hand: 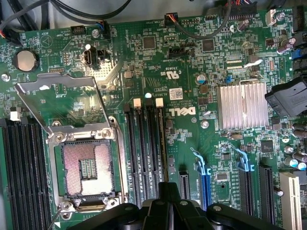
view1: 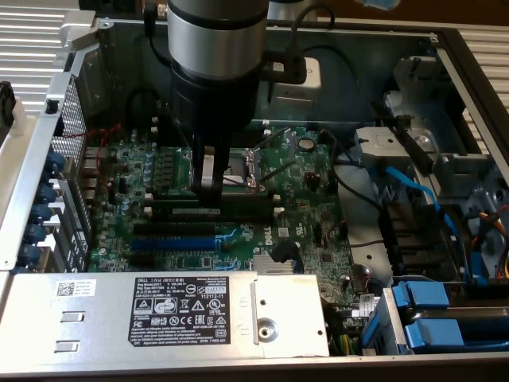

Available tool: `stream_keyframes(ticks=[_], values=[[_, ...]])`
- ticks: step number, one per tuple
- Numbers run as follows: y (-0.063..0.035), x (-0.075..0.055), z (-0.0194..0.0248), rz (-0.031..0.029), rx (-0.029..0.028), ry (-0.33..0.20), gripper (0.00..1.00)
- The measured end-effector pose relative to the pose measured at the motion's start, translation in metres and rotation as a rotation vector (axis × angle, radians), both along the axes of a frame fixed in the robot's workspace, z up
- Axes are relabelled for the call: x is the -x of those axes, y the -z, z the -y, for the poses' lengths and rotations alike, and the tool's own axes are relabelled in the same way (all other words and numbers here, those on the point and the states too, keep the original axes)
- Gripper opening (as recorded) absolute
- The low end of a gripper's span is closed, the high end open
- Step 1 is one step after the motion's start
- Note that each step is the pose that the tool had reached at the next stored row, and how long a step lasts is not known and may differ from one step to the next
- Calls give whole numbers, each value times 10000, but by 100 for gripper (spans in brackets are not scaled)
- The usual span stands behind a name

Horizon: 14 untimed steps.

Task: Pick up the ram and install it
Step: 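Press down the ram until it locks into place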

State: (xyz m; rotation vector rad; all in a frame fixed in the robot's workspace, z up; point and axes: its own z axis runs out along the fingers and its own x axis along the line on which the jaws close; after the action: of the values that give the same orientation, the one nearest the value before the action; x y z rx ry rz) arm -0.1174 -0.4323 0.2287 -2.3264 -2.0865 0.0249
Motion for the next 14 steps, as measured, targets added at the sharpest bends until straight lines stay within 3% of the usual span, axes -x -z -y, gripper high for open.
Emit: stream_keyframes(ticks=[14], values=[[24, 0, 1, -1, -21, -1, 10]])
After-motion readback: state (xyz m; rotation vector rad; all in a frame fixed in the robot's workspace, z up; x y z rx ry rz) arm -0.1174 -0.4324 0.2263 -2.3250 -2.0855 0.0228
